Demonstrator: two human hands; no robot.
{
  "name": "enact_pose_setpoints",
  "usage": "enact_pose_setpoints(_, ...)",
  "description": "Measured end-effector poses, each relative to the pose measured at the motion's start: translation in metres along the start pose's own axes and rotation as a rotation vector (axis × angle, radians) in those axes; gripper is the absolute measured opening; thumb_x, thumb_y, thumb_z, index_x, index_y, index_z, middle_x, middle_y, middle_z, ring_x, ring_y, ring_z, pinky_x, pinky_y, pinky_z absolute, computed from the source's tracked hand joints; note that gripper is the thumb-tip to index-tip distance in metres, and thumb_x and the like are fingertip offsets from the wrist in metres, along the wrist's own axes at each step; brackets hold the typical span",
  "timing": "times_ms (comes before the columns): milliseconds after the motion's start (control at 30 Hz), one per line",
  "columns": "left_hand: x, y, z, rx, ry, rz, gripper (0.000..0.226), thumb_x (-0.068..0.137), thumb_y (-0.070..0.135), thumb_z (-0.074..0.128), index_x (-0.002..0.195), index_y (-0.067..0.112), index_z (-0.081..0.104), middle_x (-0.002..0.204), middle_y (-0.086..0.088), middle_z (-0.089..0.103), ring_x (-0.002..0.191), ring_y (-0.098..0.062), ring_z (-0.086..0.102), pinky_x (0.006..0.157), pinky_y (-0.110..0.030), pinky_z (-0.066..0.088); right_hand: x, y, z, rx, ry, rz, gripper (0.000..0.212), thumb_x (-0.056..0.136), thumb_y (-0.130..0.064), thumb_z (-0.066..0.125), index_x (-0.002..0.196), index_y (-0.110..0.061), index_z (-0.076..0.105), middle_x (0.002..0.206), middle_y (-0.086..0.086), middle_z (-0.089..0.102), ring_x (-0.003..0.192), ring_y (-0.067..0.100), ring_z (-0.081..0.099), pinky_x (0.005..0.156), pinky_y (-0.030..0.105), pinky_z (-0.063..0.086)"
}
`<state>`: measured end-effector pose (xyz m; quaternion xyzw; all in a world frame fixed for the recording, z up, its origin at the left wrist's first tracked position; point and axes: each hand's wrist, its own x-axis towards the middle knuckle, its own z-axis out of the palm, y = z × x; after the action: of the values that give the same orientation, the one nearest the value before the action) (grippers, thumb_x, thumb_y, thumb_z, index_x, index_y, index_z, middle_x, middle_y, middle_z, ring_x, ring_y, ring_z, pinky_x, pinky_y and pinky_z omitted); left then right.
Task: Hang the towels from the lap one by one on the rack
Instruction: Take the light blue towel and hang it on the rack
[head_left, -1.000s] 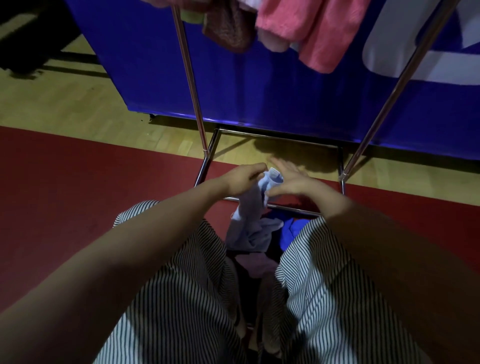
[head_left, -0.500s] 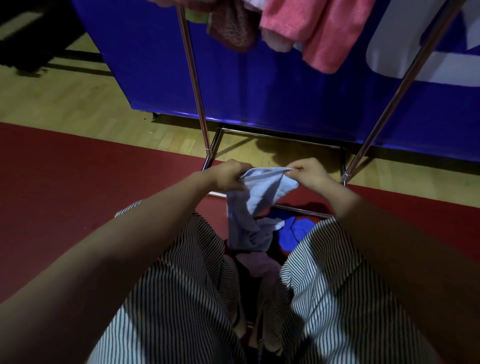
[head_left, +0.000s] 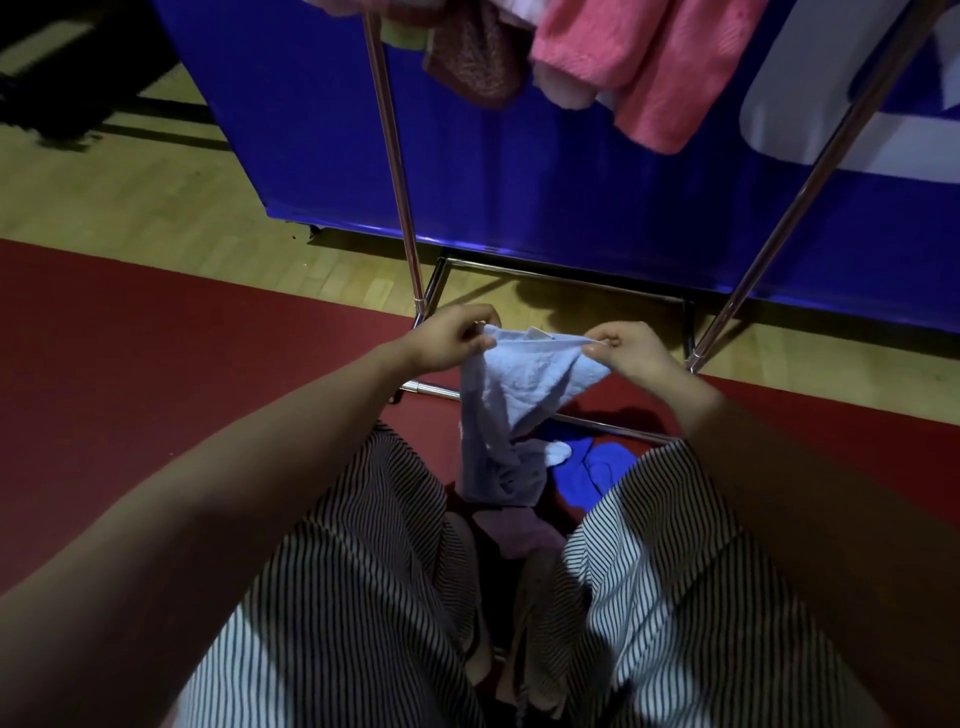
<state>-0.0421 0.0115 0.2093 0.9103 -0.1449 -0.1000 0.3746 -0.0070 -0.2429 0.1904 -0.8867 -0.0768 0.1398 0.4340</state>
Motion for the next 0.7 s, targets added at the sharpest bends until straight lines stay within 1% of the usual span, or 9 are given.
enact_pose_setpoints(67,0.002,-0.002,0.000,-0.019,0.027,-0.036,0.007,0.091,0.010,0.057,0.088,0.010,0.050,0.067,0.009,0.040,0.062,-0.001,0.039,0.052,-0.011,0.032,-0.002,-0.004,0.001,0.076,-0.008,-0.006,0.009,0.089,-0.003,0.057,0.095,-0.004,0.064,0.073,-0.002,0.055,0.053,-0.011,0.050,0.053,0.003,0.034)
enact_pose_setpoints(133,0.003,-0.004,0.002,-0.042,0.044,-0.062,0.010,0.091,0.008,0.055,0.087,0.010,0.046,0.070,0.007,0.040,0.064,-0.007,0.039,0.056,-0.020,0.033,-0.004,-0.010,0.002,0.153,-0.021,0.003,0.008,0.091,-0.005,0.054,0.090,-0.012,0.059,0.070,-0.006,0.055,0.052,-0.009,0.050,0.055,0.006,0.036)
enact_pose_setpoints(267,0.002,-0.005,0.004,-0.204,0.017,-0.023,0.027,0.090,-0.003,0.049,0.105,0.019,0.042,0.093,-0.016,0.049,0.082,-0.014,0.043,0.072,-0.026,0.041,-0.005,-0.013,0.000,0.312,-0.008,0.020,0.024,0.090,-0.001,0.054,0.083,-0.024,0.051,0.053,-0.007,0.064,0.047,-0.003,0.051,0.052,0.018,0.039)
enact_pose_setpoints(333,0.002,-0.006,0.003,-0.190,0.012,0.010,0.030,0.088,-0.007,0.048,0.108,0.015,0.048,0.103,-0.018,0.052,0.083,-0.010,0.048,0.076,-0.020,0.042,-0.005,-0.014,-0.002,0.309,0.003,0.013,0.024,0.089,-0.002,0.057,0.079,-0.023,0.052,0.049,-0.010,0.063,0.044,-0.003,0.050,0.049,0.018,0.037)
enact_pose_setpoints(400,0.002,-0.009,0.002,-0.169,0.007,0.023,0.021,0.088,-0.010,0.049,0.104,0.003,0.055,0.102,-0.009,0.054,0.080,0.008,0.051,0.076,-0.010,0.041,-0.007,-0.015,-0.003,0.282,-0.004,0.003,0.024,0.088,-0.002,0.058,0.075,-0.021,0.052,0.047,-0.012,0.062,0.042,-0.005,0.048,0.047,0.013,0.036)
enact_pose_setpoints(467,0.003,-0.013,0.001,-0.164,-0.012,0.010,0.013,0.089,-0.006,0.052,0.098,-0.003,0.060,0.096,-0.005,0.057,0.077,0.016,0.053,0.073,-0.003,0.040,-0.008,-0.014,-0.003,0.259,-0.005,0.012,0.024,0.088,-0.002,0.058,0.073,-0.019,0.051,0.044,-0.014,0.059,0.040,-0.006,0.048,0.044,0.010,0.035)
enact_pose_setpoints(533,0.002,-0.014,0.001,-0.171,-0.035,-0.034,0.011,0.090,0.000,0.056,0.098,-0.004,0.062,0.088,0.000,0.058,0.071,0.016,0.054,0.068,-0.002,0.041,-0.007,-0.012,-0.003,0.248,0.010,0.033,0.025,0.089,-0.003,0.057,0.072,-0.019,0.050,0.042,-0.015,0.057,0.038,-0.005,0.046,0.043,0.011,0.033)
enact_pose_setpoints(600,0.001,-0.013,0.000,-0.216,-0.069,-0.080,0.010,0.089,0.003,0.059,0.097,-0.001,0.063,0.081,0.001,0.058,0.063,0.008,0.055,0.062,-0.006,0.044,-0.006,-0.012,-0.003,0.245,0.042,0.050,0.025,0.089,-0.004,0.056,0.071,-0.018,0.048,0.039,-0.015,0.054,0.036,-0.005,0.044,0.042,0.012,0.031)
enact_pose_setpoints(700,-0.002,-0.009,0.001,-0.244,-0.162,-0.104,0.007,0.086,0.004,0.063,0.093,0.003,0.065,0.081,-0.003,0.062,0.063,0.004,0.056,0.063,-0.012,0.048,-0.008,-0.015,-0.003,0.251,0.086,0.066,0.026,0.091,-0.003,0.054,0.070,-0.017,0.047,0.036,-0.017,0.052,0.034,-0.006,0.044,0.038,0.006,0.029)
